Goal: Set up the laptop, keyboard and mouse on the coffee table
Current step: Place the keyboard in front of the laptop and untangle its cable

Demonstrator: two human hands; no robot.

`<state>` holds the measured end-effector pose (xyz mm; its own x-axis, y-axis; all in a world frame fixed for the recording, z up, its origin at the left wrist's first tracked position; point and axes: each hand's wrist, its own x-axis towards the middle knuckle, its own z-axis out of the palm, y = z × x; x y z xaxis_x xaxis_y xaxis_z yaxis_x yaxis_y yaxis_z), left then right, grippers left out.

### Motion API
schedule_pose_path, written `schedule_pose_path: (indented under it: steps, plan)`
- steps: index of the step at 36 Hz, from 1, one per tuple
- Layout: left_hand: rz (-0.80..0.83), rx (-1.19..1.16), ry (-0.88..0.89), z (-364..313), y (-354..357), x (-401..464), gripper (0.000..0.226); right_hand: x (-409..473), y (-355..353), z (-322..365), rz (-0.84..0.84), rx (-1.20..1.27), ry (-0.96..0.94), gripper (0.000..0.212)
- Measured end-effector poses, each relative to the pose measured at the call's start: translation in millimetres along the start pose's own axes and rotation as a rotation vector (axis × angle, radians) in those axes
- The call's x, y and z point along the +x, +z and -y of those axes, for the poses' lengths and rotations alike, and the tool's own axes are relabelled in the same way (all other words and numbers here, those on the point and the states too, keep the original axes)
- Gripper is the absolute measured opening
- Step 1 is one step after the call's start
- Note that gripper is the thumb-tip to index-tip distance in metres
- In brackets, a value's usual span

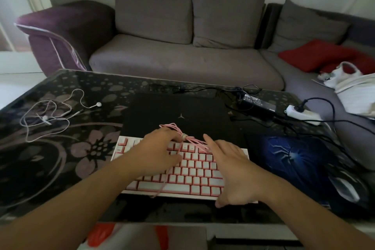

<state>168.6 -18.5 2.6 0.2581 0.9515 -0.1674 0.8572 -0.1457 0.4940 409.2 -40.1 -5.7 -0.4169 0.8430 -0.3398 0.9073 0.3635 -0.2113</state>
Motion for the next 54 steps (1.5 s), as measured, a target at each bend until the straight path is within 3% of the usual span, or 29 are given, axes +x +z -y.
schedule_pose_path:
  steps: [7,11,14,17,19,23,26,29,34,39,47,51,54]
  plan:
    - [-0.149,-0.19,-0.146,-10.9,5.1,6.5,0.027,-1.0,1.1,1.0,0.011,0.015,0.008,0.159]
    - [-0.297,-0.249,-0.186,-0.1,-11.4,7.1,0.034,0.6,-0.9,4.9,0.04,0.06,0.046,0.155]
    - [-0.326,-0.278,-0.129,14.2,-17.4,3.4,0.018,10.6,-8.8,14.8,-0.02,0.155,0.13,0.129]
    - [-0.096,-0.165,-0.162,23.0,-15.8,-1.9,0.026,28.6,-15.4,27.3,-0.125,0.11,0.136,0.085]
    - [-0.01,-0.036,-0.149,23.1,-12.2,-3.7,0.025,41.4,-16.5,37.6,-0.136,0.074,0.096,0.067]
    - [-0.009,-0.047,-0.13,23.2,-8.4,-2.9,0.024,59.8,-15.2,53.5,-0.168,0.07,0.048,0.035]
    - [-0.003,-0.073,-0.154,27.4,-12.7,-2.4,0.029,68.4,-20.6,59.6,-0.269,0.236,0.072,0.018]
    - [0.021,-0.037,-0.166,31.8,-17.5,-5.7,0.036,72.7,-27.5,63.4,-0.301,0.372,0.092,0.015]
    - [0.083,0.235,-0.144,38.1,-23.6,-13.3,0.062,75.2,-32.0,69.6,-0.317,0.485,0.085,0.015]
    - [0.016,0.237,-0.101,34.9,-31.6,-20.1,0.063,70.3,-39.4,78.7,-0.383,0.609,0.026,0.015]
    - [-0.114,-0.06,-0.064,29.6,-42.8,-30.7,0.056,59.0,-54.7,97.7,-0.429,0.706,-0.063,0.017]
    - [-0.191,-0.025,-0.028,25.2,-33.8,-27.0,0.027,59.3,-48.8,109.2,-0.431,0.682,-0.131,0.015]
    - [-0.316,0.005,-0.071,26.9,-25.0,-23.8,0.018,55.5,-47.8,107.6,-0.372,0.666,-0.163,0.018]
